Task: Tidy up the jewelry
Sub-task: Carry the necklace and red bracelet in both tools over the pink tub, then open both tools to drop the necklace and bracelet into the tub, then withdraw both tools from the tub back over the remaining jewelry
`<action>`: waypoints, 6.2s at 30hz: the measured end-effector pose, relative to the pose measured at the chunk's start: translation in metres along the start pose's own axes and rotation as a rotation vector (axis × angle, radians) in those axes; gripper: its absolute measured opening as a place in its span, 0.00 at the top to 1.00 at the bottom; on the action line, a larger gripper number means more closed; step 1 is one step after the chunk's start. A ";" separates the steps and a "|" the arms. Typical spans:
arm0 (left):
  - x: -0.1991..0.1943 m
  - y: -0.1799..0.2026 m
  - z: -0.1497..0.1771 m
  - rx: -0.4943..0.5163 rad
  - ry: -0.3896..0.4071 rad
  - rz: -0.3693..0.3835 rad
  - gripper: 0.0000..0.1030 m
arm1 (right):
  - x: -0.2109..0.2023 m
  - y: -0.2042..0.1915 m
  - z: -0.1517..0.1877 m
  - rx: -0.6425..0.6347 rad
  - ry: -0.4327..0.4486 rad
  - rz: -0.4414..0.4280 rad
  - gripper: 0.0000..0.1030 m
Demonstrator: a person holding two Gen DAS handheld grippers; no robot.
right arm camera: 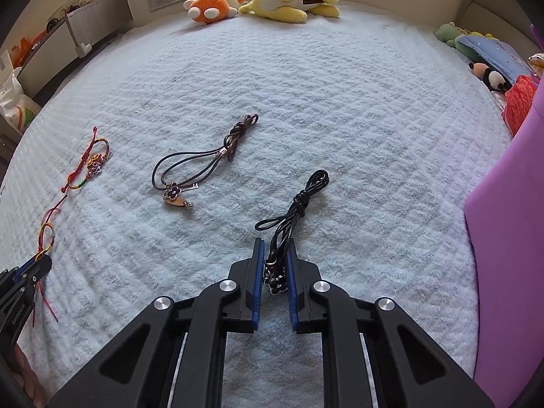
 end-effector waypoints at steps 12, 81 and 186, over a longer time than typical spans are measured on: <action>-0.038 -0.004 -0.002 -0.017 -0.031 0.091 0.92 | -0.037 -0.017 0.023 0.050 -0.018 -0.065 0.88; -0.317 0.394 0.035 0.216 -0.166 0.276 0.92 | -0.349 0.271 0.078 0.192 0.003 -0.193 0.89; -0.272 -0.102 -0.025 0.017 -0.145 0.093 0.17 | -0.294 -0.122 0.030 0.169 -0.098 -0.195 0.44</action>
Point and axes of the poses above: each gripper's, at about its wrist camera, not at the fingertips, and x roughly the way its jaws point, y to its right, z to its underside, the point moved 8 cm from there along x, roughly the way its jaws point, and after that the axes turned 10 degrees about -x, right-handed, at the moved point
